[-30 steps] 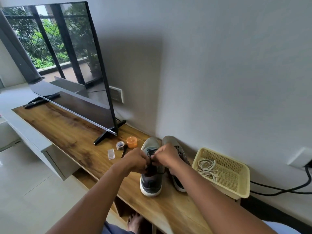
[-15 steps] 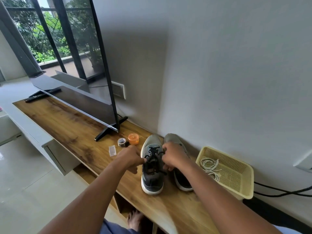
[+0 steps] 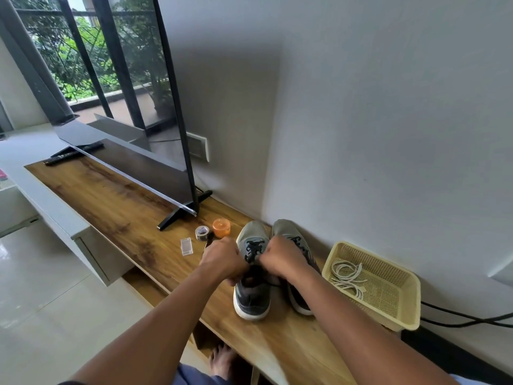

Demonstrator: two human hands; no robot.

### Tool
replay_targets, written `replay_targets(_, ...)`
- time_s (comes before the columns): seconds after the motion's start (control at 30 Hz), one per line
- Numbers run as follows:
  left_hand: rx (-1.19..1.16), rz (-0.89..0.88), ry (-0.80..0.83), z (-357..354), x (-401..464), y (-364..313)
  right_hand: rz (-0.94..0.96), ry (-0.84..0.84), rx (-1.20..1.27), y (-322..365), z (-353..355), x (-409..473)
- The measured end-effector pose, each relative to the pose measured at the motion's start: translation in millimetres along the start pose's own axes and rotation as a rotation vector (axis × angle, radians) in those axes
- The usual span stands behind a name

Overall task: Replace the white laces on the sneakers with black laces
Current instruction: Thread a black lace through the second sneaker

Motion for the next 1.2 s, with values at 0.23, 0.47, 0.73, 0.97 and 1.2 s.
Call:
replay_targets(0.23,-0.016,0.045,0.043,0.9,3.7,9.4,-0.407,0.176,0.736,5.8,-34.3,-25.2)
replay_targets(0.47,0.103,0.012,0.255,-9.2,1.5,0.2,-0.117,0.016,0.417,-5.6,-37.0,-25.4)
replay_targets(0.73,0.072,0.05,0.253,-3.1,5.7,0.5,0.18,-0.362,0.096,-1.8,-1.3,-25.8)
replay_targets(0.97,-0.131,0.038,-0.08,18.5,17.7,6.4,0.144,-0.083,-0.036,0.9,-14.6,-10.3)
replay_targets(1.2,-0.113,0.044,-0.032,6.8,14.9,0.3,0.163,-0.033,-0.2,3.6,-19.8,-14.6)
Point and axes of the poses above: each hand's wrist, its own x-axis towards the middle knuckle, its own z-axis out of the back of the hand, y = z × x, the point moved 8 cm from there along x, towards the middle knuckle, and after that the axes turned 10 degrees about -y, right-handed, at the moved point
